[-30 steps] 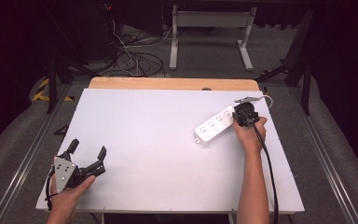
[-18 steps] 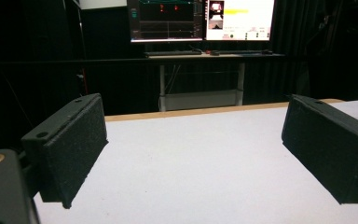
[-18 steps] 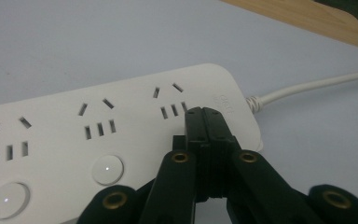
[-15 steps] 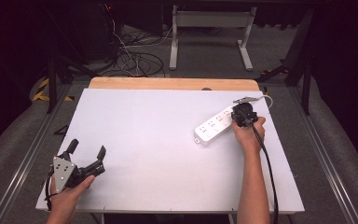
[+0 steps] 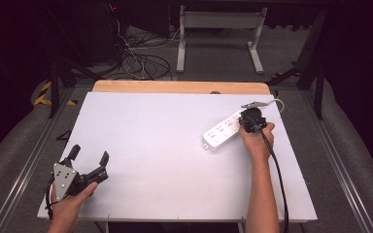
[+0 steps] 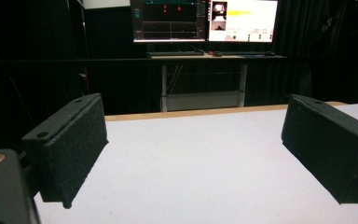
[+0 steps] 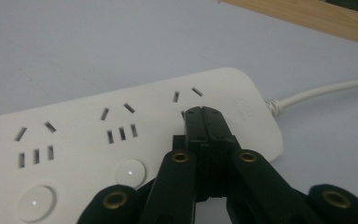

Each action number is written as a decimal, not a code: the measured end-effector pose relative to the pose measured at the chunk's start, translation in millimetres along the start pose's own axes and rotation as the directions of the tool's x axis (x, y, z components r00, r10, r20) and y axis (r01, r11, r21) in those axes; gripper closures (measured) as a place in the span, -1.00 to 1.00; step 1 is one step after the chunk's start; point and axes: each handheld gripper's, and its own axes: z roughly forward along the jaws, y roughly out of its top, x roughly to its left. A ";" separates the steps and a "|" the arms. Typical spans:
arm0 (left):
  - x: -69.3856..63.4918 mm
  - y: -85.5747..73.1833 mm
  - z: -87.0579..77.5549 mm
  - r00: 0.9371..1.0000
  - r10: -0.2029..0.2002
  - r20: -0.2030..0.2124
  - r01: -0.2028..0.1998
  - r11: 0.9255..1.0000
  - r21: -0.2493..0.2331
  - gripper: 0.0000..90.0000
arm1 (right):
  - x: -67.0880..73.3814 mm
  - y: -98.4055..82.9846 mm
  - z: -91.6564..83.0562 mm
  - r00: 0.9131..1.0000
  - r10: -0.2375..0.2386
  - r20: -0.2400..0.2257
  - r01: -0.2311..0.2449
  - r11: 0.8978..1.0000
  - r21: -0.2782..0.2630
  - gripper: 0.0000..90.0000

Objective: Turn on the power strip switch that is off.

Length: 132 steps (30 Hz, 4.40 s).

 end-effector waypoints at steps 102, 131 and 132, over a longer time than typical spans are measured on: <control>-7.3 0.5 5.5 1.000 -0.021 0.015 0.021 1.000 0.007 -0.84 | -21.1 -73.0 -111.6 0.981 0.110 -0.161 -0.169 0.891 -0.421 1.00; -5.0 -1.7 3.6 1.000 -0.016 0.014 0.016 1.000 0.016 -0.83 | 17.4 -122.1 -159.4 0.982 0.190 -0.006 -0.146 0.732 -0.666 0.07; -5.4 -1.8 3.5 1.000 -0.020 0.016 0.020 1.000 0.016 -0.84 | 17.5 -121.7 -158.2 0.982 0.191 -0.006 -0.146 0.727 -0.671 -0.06</control>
